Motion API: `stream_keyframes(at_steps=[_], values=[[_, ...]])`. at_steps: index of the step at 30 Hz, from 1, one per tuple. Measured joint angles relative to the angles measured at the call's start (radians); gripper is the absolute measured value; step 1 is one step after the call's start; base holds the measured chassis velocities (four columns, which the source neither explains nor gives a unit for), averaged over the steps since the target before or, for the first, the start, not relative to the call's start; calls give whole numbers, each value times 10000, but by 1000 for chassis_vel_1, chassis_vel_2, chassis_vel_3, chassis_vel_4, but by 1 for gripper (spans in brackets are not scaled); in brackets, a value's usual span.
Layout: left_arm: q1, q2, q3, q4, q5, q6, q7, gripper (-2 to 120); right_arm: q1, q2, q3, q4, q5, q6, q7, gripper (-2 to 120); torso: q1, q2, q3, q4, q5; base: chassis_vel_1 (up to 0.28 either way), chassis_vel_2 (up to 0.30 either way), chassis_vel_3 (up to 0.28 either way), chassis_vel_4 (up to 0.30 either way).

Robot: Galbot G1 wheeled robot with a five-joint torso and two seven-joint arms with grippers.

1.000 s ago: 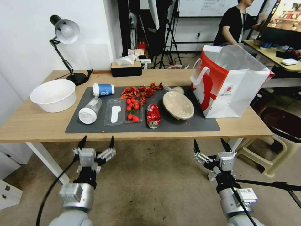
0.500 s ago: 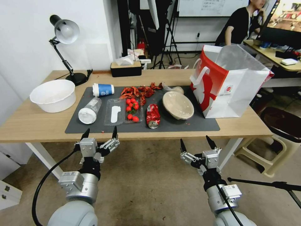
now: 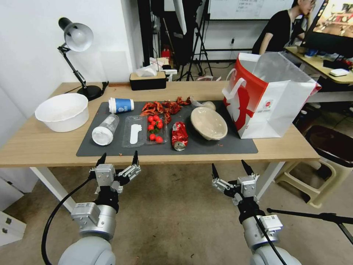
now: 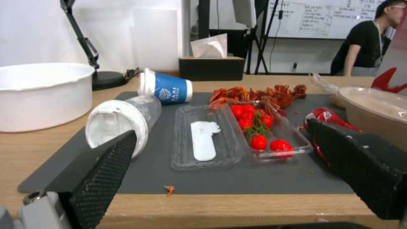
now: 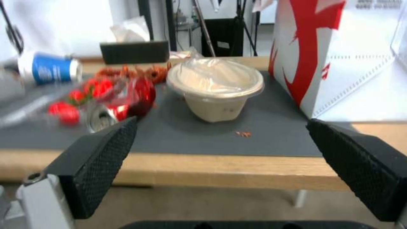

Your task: Pick up the trash from the table and place it into the takeout bag.

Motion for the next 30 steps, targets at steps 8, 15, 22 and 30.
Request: stream_keyframes(at_steps=[8, 15, 22, 30], values=[[-140, 105, -71, 312, -42, -194, 260, 100, 804, -299, 151, 248, 4103, -1270, 631, 100, 0, 0, 0, 0, 0, 0, 0, 0, 0], [-672, 542, 120, 788, -405, -164, 303, 100, 2132, -640, 840, 492, 9917, -2190, 2355, 100, 1, 0, 1, -8, -2, 0, 0, 0, 0], [-630, 552, 1, 821, -484, -190, 367, 100, 3334, -846, 875, -479, 11516, -2632, 3659, 100, 1, 0, 1, 1, 1, 0, 0, 0, 0], [-432, 503, -83, 756, -402, -230, 380, 100, 4668, -1090, 612, -1658, 12381, -3044, 4436, 100, 0, 0, 1, 0, 0, 0, 0, 0, 0]])
